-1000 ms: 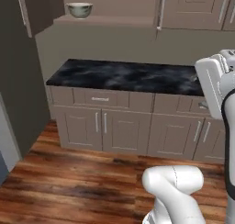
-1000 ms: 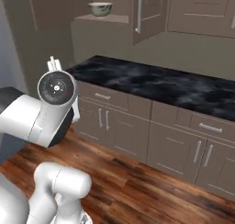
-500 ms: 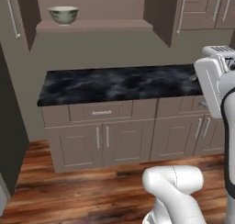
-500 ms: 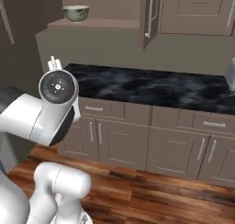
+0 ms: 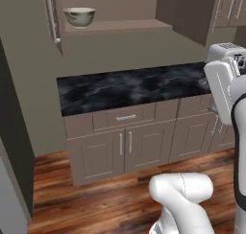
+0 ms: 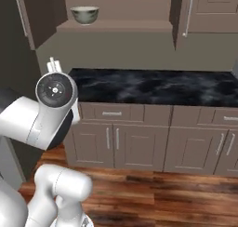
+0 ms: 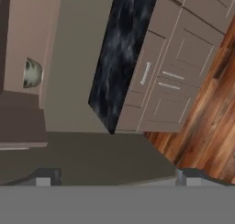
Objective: Pick up the bowls from the cabinet and place each bowl in front of a stool on the dining counter.
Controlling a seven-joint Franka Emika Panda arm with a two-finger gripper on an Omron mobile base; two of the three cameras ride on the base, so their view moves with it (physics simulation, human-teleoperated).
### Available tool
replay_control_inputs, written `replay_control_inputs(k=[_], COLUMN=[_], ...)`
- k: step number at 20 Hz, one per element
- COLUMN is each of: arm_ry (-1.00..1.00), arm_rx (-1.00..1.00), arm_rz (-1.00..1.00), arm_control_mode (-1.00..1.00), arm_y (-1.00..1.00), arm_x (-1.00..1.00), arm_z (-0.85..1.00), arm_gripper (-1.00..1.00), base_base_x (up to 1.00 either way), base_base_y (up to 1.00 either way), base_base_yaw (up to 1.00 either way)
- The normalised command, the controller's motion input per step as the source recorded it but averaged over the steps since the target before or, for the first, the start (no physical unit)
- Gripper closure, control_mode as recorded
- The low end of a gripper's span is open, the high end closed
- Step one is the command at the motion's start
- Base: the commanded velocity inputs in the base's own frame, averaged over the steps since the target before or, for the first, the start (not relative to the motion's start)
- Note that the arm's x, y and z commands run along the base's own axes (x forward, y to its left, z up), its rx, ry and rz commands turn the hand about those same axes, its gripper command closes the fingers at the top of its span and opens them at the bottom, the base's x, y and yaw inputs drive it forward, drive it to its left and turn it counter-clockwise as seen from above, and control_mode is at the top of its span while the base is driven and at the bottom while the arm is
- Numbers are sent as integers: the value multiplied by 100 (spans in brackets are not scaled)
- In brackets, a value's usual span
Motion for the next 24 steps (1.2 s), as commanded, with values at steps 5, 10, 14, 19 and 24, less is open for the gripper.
replay_control_inputs(k=[5,10,14,19,24], arm_ry=[0,0,0,0,0], arm_rx=[0,0,0,0,0], arm_rz=[0,0,0,0,0], arm_control_mode=[100,100,100,100,100], arm_y=[0,0,0,0,0], arm_x=[0,0,0,0,0], arm_z=[0,0,0,0,0], arm_gripper=[-100,-100,-100,-100,-100], base_base_x=[74,91,64,27,38], base_base_y=[45,8,39,39,47], base_base_yaw=[-12,0,0,0,8])
